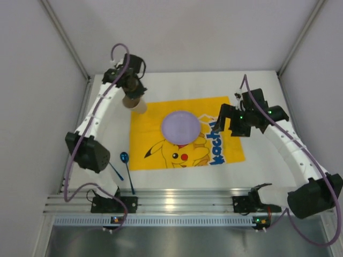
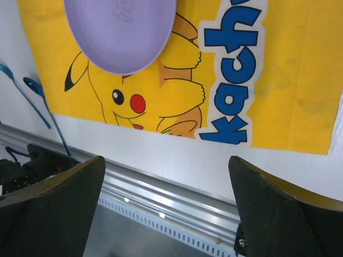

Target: Set the dinner table for one person

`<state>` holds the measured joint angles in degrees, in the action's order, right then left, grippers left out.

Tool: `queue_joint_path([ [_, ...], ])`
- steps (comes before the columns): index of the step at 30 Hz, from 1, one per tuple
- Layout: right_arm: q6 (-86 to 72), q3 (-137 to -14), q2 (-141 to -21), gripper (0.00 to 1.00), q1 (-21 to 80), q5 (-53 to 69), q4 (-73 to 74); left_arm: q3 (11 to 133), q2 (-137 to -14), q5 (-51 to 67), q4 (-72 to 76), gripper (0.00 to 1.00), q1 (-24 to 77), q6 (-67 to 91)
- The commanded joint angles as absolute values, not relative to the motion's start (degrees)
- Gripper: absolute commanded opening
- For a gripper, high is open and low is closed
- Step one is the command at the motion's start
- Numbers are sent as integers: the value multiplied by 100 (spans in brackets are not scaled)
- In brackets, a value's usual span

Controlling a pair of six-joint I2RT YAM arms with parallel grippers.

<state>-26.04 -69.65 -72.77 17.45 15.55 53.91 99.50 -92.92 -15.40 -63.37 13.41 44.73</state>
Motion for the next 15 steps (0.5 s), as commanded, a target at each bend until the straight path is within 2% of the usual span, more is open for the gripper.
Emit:
queue_joint_path([
  [1,-2935,-6759,-6752,100,1731,1546,5555,11877,-10561,-1275,-5766,0,2476,3915],
  [2,-2944,-6611,-6663,100,1731,1547,5607,12405,-11017,-1170,-5705,0,2679,3702],
  [3,-2970,-6522,-6601,100,1731,1547,5634,13533,-11761,-1038,-5600,0,3055,3509],
  [5,-3023,-6207,-6373,100,1723,1503,5669,14697,-12399,-836,-5345,0,3304,3235],
  [10,-3190,-5626,-5697,100,1731,1328,5783,14072,-12761,-35,-3501,0,3849,3191],
  [15,-3199,-5467,-5388,100,1723,1055,6082,14563,-13420,-26,-3665,0,4332,2594],
])
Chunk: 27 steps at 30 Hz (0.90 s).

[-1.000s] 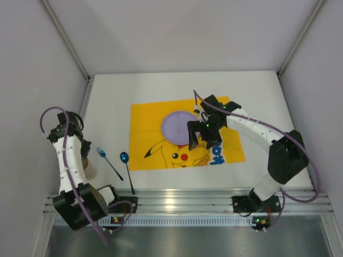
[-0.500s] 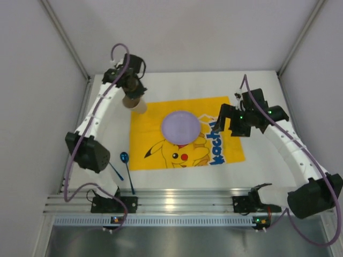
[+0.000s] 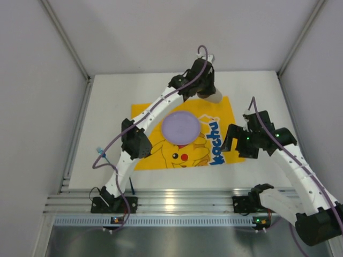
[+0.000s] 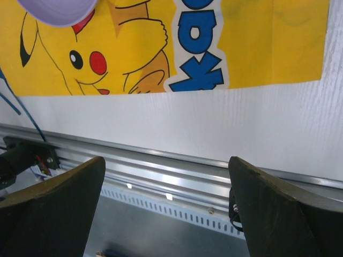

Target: Set the dinner table for one person

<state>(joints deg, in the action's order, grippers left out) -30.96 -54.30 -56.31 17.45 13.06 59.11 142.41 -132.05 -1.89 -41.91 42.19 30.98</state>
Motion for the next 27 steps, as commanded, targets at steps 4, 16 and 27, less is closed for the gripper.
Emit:
queue_joint_path([
  [4,-3147,-5528,-5300,100,1723,862,6257,14598,-13684,-237,-3875,0,4535,2163],
  [16,-3006,-5625,-5387,100,1688,677,6425,14686,-14010,-1020,-4430,2,4746,1117],
  [27,-2795,-5748,-5563,100,1591,563,6442,14739,-14238,-563,-4254,42,4755,923],
])
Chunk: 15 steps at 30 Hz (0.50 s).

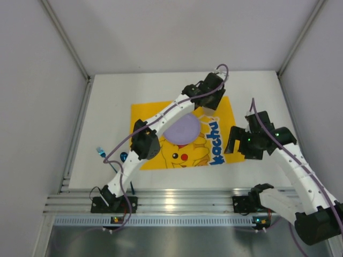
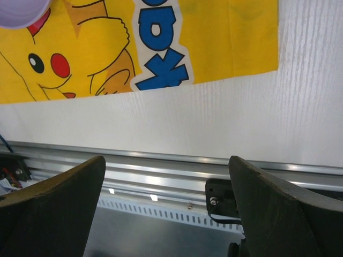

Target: Set the dinner table for one person

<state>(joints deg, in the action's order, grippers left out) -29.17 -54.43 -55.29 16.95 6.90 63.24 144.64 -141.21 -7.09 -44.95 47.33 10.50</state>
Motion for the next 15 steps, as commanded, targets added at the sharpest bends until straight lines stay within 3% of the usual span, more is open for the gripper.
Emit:
queue_joint_path([
  [1,-2769,-5757,-5572,100,1573,563,6451,14748,-14247,-571,-4228,47,4764,923],
  [8,-2716,-5792,-5651,100,1468,554,6425,14801,-14107,-791,-3631,66,4799,1002],
  [13,-2733,-5766,-5722,100,1459,589,6328,14783,-13520,-1045,-3121,69,4790,1247],
  [15,-2742,-5748,-5739,100,1459,632,6276,14591,-13168,-1849,-3076,69,4781,1641],
])
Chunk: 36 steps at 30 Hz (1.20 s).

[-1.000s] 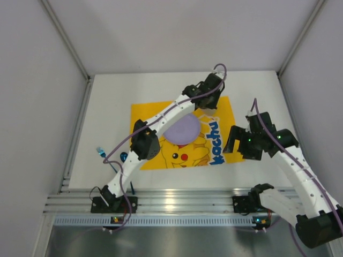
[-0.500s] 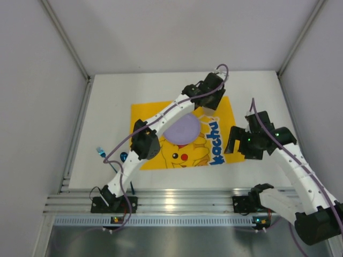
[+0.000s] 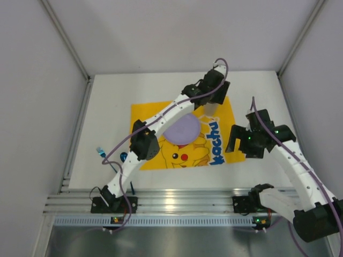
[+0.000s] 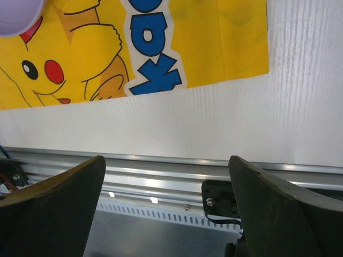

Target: Set the dinner table for one person

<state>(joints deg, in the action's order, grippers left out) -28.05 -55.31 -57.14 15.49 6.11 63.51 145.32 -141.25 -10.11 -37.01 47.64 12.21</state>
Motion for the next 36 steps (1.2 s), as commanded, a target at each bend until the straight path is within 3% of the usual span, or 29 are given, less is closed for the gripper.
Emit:
queue_joint_path([
  [1,-2742,-5731,-5757,100,1459,650,6232,14190,-12627,-2202,-3163,70,4755,1800],
  [3,-2734,-5713,-5818,100,1468,720,6170,13547,-11957,-2556,-3374,68,4466,2450],
  [6,-2707,-5757,-5950,100,1468,922,6065,11450,-10305,-2838,-3901,65,3641,3510],
  [7,-2707,-5818,-5985,100,1468,966,6004,10138,-9883,-2900,-4024,65,3369,3785],
  [10,-2716,-5976,-6134,100,1511,1142,5898,7772,-8055,-2980,-4709,65,2104,4788],
  [15,-2742,-6222,-6494,100,1696,1301,5775,5173,-6287,-1575,-5070,66,291,4790],
  [22,-2663,-6451,-6767,100,1960,1275,5783,4149,-5748,-353,-5079,67,202,4966],
  [25,-2637,-6442,-6750,100,1978,1239,5810,3693,-5687,-159,-4915,61,246,4983],
  [36,-2593,-6188,-6522,100,1978,1222,5897,3595,-6556,-1107,-4808,47,1951,6011],
])
